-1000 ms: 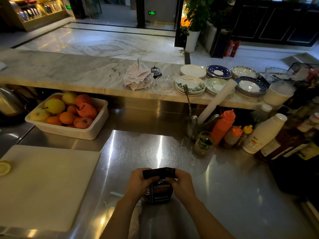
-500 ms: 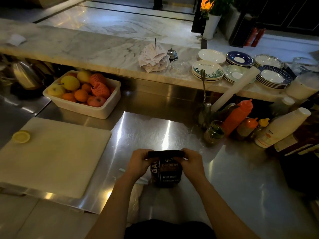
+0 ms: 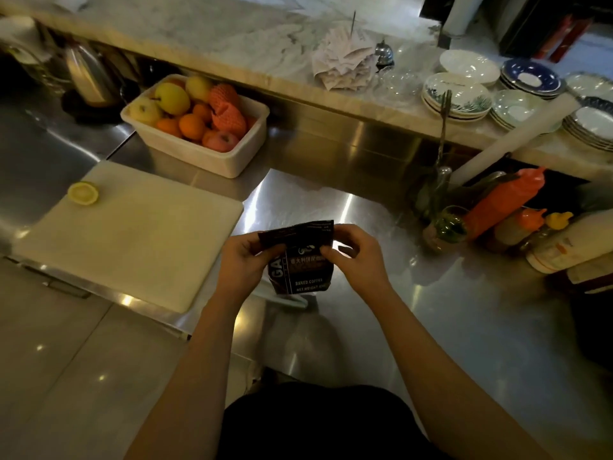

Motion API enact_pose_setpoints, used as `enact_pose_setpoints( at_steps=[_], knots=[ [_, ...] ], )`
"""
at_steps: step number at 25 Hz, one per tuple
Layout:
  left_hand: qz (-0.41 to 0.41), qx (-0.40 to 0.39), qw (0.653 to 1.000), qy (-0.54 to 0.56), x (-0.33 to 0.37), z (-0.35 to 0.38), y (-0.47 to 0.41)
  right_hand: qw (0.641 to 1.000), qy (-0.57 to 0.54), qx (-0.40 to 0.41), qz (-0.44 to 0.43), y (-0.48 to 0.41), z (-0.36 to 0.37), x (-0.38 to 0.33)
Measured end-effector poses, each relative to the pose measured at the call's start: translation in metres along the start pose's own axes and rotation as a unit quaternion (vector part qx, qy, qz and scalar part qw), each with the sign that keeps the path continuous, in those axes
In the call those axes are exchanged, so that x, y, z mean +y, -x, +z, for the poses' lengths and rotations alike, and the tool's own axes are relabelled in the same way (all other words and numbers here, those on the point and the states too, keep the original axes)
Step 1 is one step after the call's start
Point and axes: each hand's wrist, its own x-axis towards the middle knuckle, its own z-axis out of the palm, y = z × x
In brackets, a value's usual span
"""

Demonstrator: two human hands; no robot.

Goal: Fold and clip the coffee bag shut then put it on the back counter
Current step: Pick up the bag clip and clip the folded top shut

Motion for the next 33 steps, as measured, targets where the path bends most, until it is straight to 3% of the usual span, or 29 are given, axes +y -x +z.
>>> enact_pose_setpoints(
  at_steps=[4,7,10,13,16,19,22,26,33],
  knots=[
    [0.01,0.061,0.998,-0.015,0.0,-0.038,0.009,0.999,0.011,-0.008,0.048,-0.001,0.032,0.019],
    [0.008,0.101,0.993,-0.064,-0.007,-0.07,0.018,0.992,0.093,-0.015,0.085,0.006,0.061,0.047],
    [0.0,0.124,0.99,-0.07,-0.01,-0.096,0.024,0.964,0.225,-0.105,0.095,0.015,0.082,0.078],
    [-0.005,0.138,0.988,-0.069,-0.012,-0.118,0.026,0.909,0.366,-0.19,0.061,0.015,0.099,0.09],
    [-0.016,0.135,0.988,-0.068,-0.021,-0.13,0.025,0.884,0.427,-0.182,0.054,0.013,0.104,0.092],
    [-0.018,0.122,0.99,-0.062,-0.027,-0.14,0.015,0.882,0.437,-0.166,0.062,0.013,0.108,0.093],
    [-0.015,0.107,0.992,-0.063,-0.029,-0.146,0.003,0.909,0.387,-0.113,0.107,0.017,0.111,0.092],
    [-0.019,0.059,0.997,-0.054,-0.032,-0.138,-0.018,0.946,0.273,0.047,0.171,0.026,0.099,0.088],
    [-0.02,-0.041,0.998,-0.043,-0.036,-0.063,-0.044,0.944,0.093,0.253,0.191,0.052,0.036,0.079]
  ],
)
